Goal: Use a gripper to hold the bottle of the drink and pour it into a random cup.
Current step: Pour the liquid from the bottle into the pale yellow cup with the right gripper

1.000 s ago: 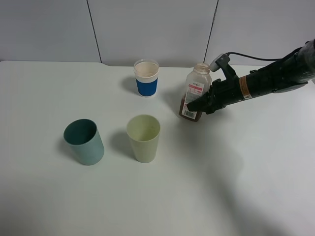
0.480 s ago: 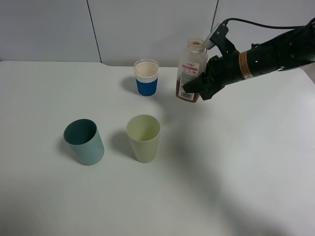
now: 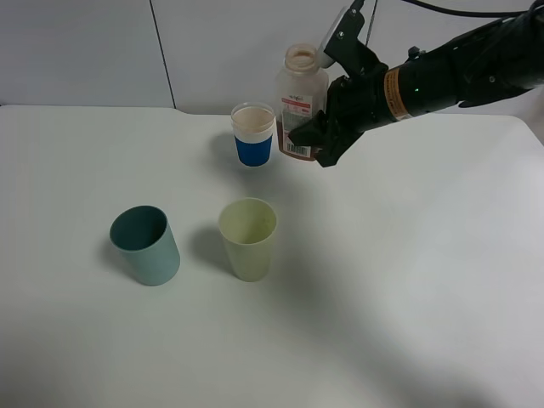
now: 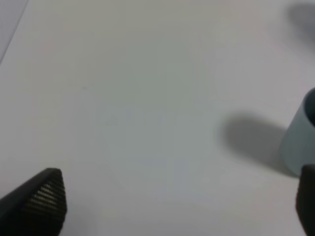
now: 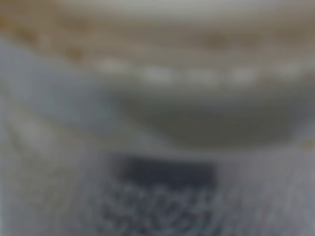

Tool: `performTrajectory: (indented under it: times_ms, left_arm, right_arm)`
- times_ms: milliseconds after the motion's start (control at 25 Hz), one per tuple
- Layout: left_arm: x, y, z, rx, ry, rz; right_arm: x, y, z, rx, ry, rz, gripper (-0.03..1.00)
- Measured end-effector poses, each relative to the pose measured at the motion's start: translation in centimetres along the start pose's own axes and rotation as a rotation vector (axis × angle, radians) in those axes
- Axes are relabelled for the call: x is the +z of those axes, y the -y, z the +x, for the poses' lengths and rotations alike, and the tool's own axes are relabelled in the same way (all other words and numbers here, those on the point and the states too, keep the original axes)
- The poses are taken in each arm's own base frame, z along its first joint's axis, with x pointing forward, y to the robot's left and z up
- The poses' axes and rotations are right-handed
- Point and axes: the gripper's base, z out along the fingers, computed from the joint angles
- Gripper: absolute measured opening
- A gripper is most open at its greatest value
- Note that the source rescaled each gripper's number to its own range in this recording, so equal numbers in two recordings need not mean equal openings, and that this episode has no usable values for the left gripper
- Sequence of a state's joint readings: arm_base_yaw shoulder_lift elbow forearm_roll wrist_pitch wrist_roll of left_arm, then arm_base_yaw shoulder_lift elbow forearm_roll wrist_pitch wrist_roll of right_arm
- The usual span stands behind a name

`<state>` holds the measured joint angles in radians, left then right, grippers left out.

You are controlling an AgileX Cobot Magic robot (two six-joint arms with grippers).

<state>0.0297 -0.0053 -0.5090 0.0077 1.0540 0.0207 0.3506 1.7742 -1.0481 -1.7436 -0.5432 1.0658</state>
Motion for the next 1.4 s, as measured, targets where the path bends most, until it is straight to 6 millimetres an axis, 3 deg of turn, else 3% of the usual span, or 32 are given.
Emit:
performTrajectory:
  times_ms: [560, 1400]
  left_arm:
    - [0.0, 0.0, 0.0, 0.000, 0.000, 0.000]
    - [0.0, 0.0, 0.0, 0.000, 0.000, 0.000]
  right_arm:
    - [0.9, -3.2, -3.7, -0.340, -0.017, 0.068, 0.02]
    - [1.2, -3.8, -4.0, -0.802, -0.038, 0.067, 0.02]
